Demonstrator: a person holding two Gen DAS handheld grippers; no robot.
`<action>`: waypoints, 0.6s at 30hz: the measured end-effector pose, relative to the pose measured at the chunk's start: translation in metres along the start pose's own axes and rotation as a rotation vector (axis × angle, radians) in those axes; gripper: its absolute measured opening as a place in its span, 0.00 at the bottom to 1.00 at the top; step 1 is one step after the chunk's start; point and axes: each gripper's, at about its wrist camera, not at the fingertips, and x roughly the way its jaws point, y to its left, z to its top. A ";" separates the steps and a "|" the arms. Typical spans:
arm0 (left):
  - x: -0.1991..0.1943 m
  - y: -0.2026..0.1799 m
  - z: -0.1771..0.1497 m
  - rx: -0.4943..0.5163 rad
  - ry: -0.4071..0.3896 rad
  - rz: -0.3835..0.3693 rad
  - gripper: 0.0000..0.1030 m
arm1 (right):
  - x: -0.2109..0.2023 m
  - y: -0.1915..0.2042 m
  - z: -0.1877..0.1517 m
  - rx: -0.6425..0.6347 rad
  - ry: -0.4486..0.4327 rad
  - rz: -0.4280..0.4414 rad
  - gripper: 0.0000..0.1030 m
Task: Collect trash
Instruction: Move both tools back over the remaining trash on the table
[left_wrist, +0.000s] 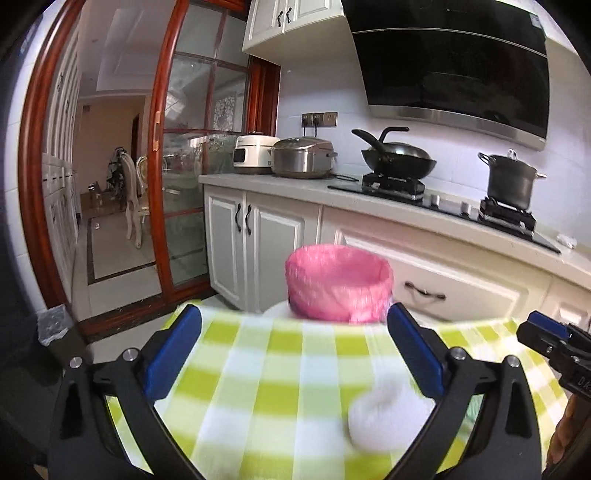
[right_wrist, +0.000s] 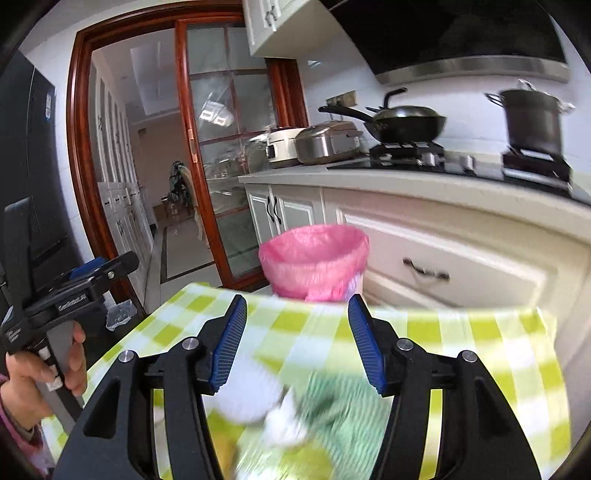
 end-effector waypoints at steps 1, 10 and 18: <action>-0.011 0.001 -0.009 0.000 0.005 0.002 0.95 | -0.008 0.004 -0.011 0.003 0.005 -0.015 0.54; -0.060 0.030 -0.078 -0.055 0.099 0.044 0.95 | -0.033 0.034 -0.084 0.007 0.111 -0.042 0.54; -0.058 0.036 -0.110 0.012 0.193 0.038 0.95 | -0.001 0.065 -0.109 -0.041 0.247 -0.020 0.54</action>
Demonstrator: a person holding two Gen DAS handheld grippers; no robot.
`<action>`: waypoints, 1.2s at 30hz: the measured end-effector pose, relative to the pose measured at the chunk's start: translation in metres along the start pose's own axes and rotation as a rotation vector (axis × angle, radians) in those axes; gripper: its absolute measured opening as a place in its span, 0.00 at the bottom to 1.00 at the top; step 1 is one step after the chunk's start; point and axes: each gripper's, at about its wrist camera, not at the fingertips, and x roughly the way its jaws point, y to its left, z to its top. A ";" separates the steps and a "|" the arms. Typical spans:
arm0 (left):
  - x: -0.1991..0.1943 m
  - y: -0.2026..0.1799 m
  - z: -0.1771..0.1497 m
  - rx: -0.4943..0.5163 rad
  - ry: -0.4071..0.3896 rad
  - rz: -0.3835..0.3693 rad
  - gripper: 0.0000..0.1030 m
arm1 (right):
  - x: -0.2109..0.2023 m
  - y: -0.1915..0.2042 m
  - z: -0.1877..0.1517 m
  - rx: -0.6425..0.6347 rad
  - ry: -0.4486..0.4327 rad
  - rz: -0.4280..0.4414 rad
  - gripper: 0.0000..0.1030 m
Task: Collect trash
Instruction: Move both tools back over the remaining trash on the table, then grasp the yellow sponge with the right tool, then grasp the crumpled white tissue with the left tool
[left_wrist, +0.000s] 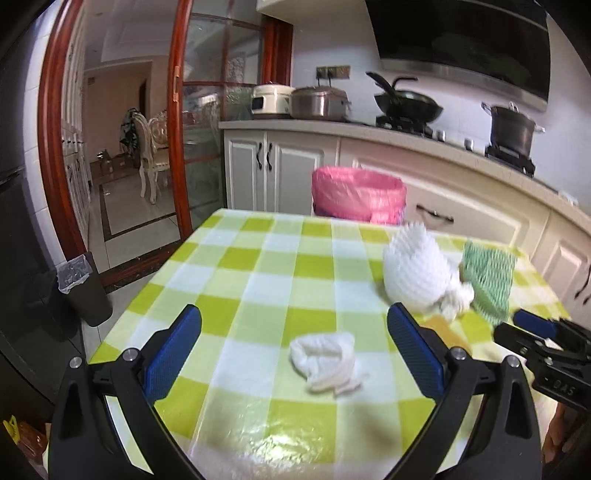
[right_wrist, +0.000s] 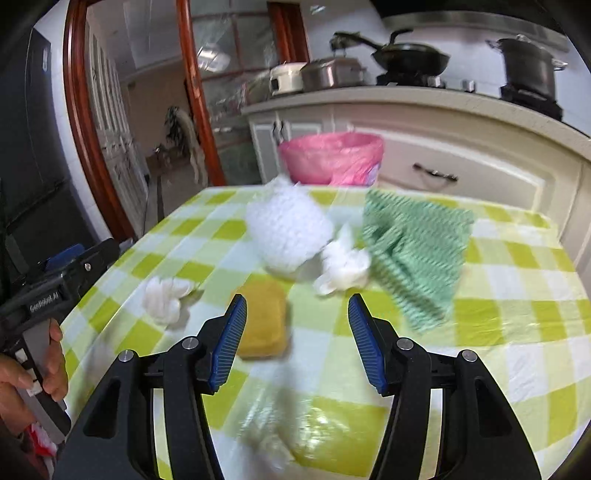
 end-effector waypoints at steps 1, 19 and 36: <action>0.003 -0.001 -0.001 0.010 0.014 -0.001 0.95 | 0.004 0.004 0.001 -0.005 0.012 0.002 0.54; 0.036 0.007 -0.011 0.020 0.143 -0.056 0.94 | 0.076 0.028 -0.001 -0.051 0.238 0.002 0.48; 0.078 -0.039 -0.013 0.112 0.251 -0.018 0.66 | 0.015 -0.021 0.008 0.088 0.084 0.051 0.45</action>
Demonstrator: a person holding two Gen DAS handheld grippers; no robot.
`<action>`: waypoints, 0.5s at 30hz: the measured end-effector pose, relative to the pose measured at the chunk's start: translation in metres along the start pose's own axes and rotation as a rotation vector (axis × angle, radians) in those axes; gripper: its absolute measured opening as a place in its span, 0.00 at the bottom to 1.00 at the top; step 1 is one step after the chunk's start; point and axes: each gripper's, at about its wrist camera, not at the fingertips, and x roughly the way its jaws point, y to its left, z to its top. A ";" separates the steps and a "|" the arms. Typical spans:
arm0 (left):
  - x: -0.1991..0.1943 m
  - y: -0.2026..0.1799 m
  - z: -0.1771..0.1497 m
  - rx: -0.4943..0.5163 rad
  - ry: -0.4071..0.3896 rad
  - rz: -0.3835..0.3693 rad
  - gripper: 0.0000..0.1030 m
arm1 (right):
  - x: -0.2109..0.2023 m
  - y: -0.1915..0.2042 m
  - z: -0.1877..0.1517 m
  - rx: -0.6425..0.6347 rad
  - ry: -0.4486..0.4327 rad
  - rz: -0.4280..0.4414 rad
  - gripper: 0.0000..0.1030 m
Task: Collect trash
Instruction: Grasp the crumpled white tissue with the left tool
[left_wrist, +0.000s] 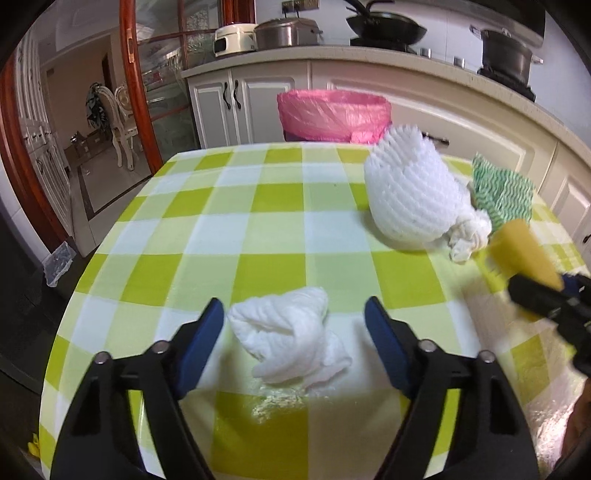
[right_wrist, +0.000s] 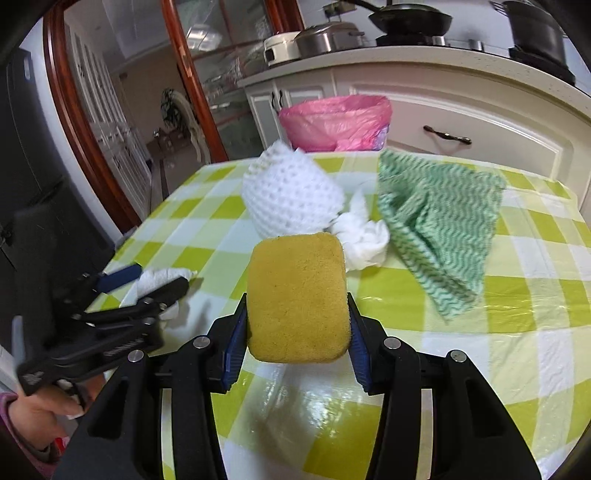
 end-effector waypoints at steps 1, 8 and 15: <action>0.001 0.000 -0.001 0.001 0.005 0.003 0.59 | -0.002 -0.001 0.000 0.004 -0.003 0.001 0.45; -0.002 -0.007 -0.006 0.021 -0.024 0.025 0.39 | -0.009 -0.014 -0.008 0.027 -0.032 0.018 0.45; -0.021 -0.017 -0.003 0.012 -0.094 -0.017 0.30 | -0.023 -0.022 -0.009 0.047 -0.072 0.031 0.45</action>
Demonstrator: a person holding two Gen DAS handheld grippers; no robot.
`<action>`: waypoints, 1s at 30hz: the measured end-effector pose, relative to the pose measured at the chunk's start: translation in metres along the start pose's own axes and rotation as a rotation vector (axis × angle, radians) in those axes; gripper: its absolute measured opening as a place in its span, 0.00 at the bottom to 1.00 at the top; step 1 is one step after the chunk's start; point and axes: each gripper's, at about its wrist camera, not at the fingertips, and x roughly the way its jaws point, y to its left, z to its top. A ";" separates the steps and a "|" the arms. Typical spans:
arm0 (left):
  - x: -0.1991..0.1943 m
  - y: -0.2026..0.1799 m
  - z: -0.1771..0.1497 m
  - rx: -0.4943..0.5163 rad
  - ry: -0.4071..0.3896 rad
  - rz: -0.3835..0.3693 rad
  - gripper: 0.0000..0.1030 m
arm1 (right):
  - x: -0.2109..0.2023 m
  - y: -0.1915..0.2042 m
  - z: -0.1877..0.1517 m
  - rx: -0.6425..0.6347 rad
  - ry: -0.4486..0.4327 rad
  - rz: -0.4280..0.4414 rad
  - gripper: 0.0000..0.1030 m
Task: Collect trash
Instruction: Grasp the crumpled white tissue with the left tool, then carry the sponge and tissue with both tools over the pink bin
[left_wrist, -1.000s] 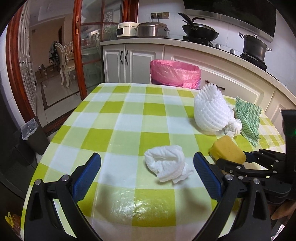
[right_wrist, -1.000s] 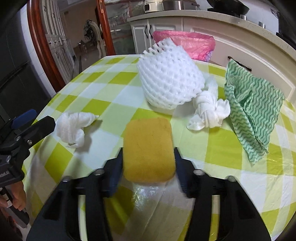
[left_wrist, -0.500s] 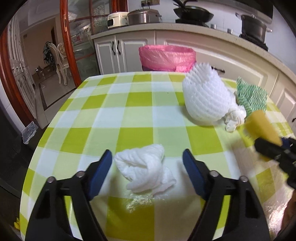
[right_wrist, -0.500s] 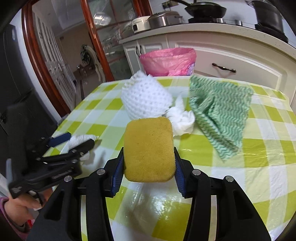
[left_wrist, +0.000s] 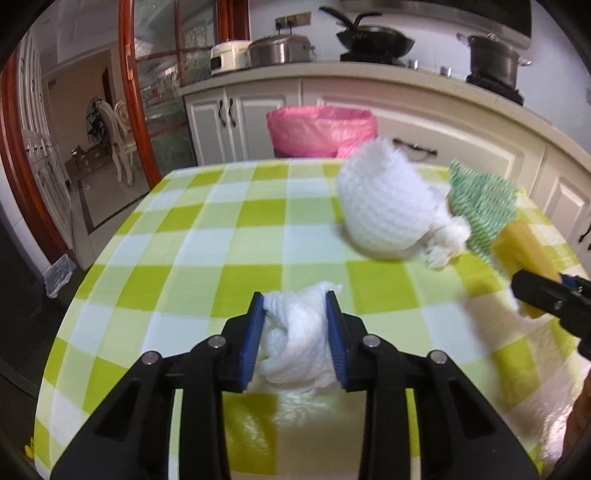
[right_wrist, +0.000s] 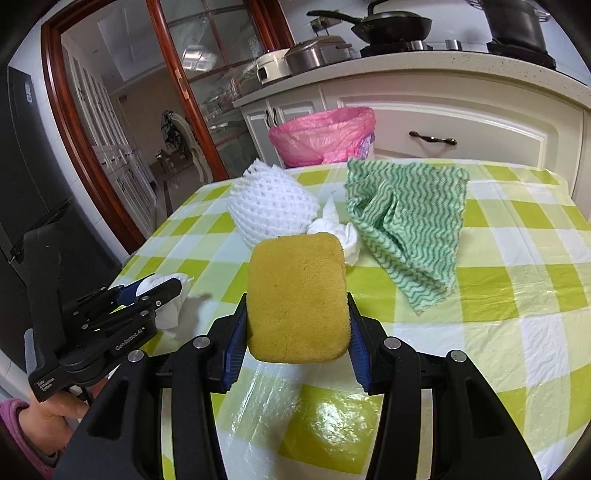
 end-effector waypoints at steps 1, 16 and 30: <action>-0.004 -0.003 0.002 0.004 -0.014 -0.004 0.29 | -0.002 -0.001 0.000 0.001 -0.004 -0.001 0.45; -0.031 -0.029 0.009 0.017 -0.096 -0.077 0.29 | -0.014 -0.008 0.000 0.011 -0.039 -0.024 0.45; -0.034 -0.011 0.020 -0.036 -0.128 -0.089 0.29 | -0.019 0.002 0.019 -0.038 -0.079 -0.075 0.45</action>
